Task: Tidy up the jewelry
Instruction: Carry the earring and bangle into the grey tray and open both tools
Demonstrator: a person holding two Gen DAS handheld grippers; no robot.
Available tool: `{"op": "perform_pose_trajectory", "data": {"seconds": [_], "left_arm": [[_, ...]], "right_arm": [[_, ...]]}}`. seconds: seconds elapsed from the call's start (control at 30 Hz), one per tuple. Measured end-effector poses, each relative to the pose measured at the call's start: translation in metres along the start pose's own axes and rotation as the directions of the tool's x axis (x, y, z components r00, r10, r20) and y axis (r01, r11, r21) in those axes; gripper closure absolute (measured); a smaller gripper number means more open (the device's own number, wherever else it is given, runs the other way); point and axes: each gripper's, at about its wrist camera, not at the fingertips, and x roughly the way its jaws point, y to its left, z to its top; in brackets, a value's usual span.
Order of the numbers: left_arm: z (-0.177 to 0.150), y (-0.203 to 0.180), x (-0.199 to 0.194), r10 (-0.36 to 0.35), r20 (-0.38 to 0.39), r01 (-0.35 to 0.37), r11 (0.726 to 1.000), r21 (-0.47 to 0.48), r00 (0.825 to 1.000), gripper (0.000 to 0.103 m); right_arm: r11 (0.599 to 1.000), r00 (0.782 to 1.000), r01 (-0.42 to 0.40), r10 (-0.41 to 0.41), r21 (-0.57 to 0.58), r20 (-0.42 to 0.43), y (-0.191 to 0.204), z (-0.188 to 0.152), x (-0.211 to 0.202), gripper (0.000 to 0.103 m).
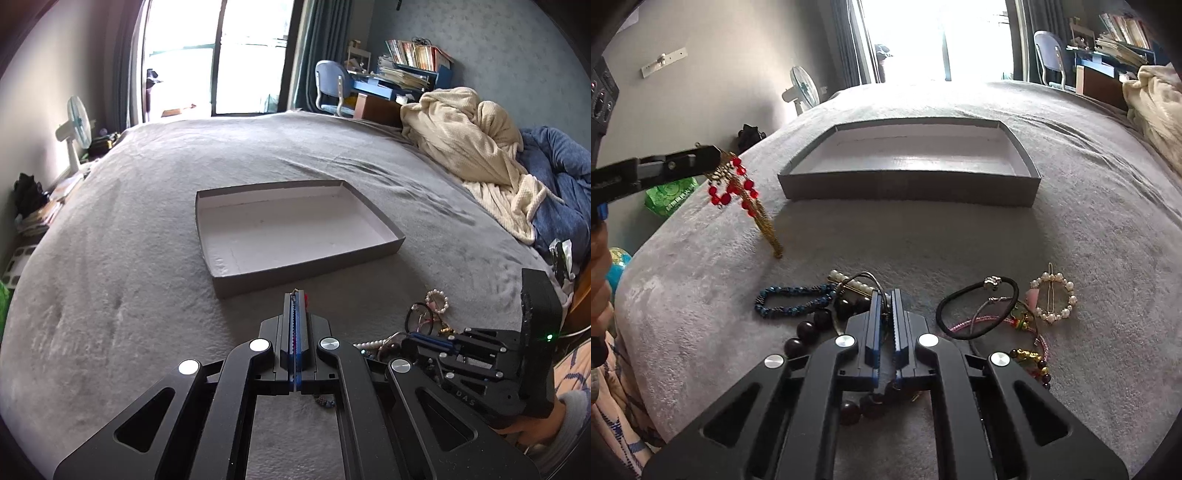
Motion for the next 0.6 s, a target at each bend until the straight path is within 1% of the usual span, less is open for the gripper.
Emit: {"op": "perform_pose_trajectory", "data": {"seconds": [0.27, 0.43, 0.6], "left_arm": [[0.01, 0.002, -0.002, -0.002, 0.013, 0.002, 1.0, 0.013, 1.0, 0.102], [0.026, 0.001, 0.0, -0.003, 0.023, 0.002, 1.0, 0.016, 1.0, 0.102], [0.047, -0.001, 0.003, -0.008, 0.051, 0.007, 1.0, 0.013, 0.999, 0.102]], "right_arm": [[1.0, 0.999, -0.004, 0.005, -0.002, 0.042, -0.004, 0.023, -0.013, 0.098], [1.0, 0.998, 0.009, -0.009, -0.001, 0.056, -0.016, 0.047, -0.016, 0.098], [1.0, 0.997, 0.024, -0.024, 0.002, 0.075, -0.03, 0.076, -0.014, 0.098]]}}
